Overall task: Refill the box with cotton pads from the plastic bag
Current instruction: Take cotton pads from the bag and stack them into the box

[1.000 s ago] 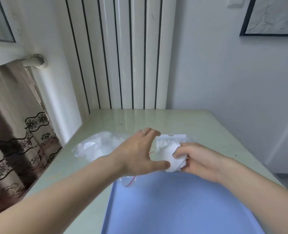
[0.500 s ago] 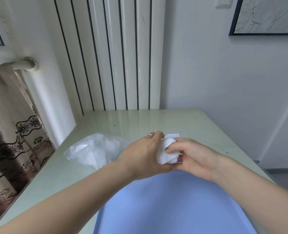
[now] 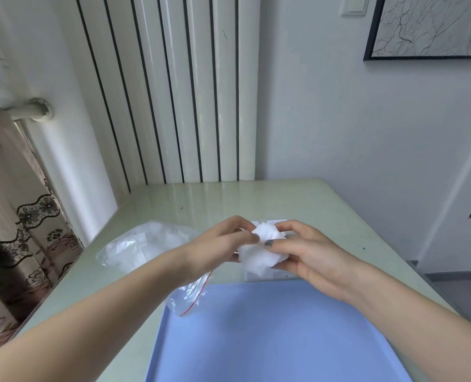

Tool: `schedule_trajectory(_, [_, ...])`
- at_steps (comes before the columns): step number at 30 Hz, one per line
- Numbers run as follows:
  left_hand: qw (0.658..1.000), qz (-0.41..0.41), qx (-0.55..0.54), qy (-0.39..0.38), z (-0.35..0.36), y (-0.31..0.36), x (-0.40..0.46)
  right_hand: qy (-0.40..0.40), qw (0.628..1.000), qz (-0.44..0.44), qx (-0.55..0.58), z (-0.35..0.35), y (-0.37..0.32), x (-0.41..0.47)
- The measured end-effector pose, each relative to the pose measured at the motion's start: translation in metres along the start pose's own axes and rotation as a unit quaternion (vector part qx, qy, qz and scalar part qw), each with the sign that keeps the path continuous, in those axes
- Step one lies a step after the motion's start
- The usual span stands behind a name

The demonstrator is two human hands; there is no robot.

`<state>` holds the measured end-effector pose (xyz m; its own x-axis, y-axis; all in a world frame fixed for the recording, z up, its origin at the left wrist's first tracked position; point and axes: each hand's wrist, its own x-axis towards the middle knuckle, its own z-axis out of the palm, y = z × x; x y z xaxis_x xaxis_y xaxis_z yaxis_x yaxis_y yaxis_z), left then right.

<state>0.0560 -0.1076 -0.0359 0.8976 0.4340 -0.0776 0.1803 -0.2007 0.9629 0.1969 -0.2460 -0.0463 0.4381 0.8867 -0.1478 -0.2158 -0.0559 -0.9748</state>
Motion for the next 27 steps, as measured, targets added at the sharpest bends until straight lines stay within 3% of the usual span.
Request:
schedule_trajectory(5, [0.999, 0.015, 0.008, 0.047, -0.002, -0.008, 0.007, 0.03, 0.998, -0.044, -0.02, 0.003, 0.001, -0.003])
schedule_trajectory(13, [0.997, 0.063, 0.028, 0.029, -0.003, -0.009, 0.01, 0.08, 0.932, -0.191, -0.298, 0.001, 0.005, -0.002])
schedule_trajectory(20, [0.993, 0.068, 0.078, 0.06, 0.0, -0.013, 0.015, 0.157, 0.894, -0.227, -0.352, -0.002, 0.01, 0.004])
schedule_trajectory(27, [0.991, 0.066, 0.069, 0.093, -0.001, -0.018, 0.022, 0.153, 0.919, -0.207, -0.298, -0.006, 0.007, 0.003])
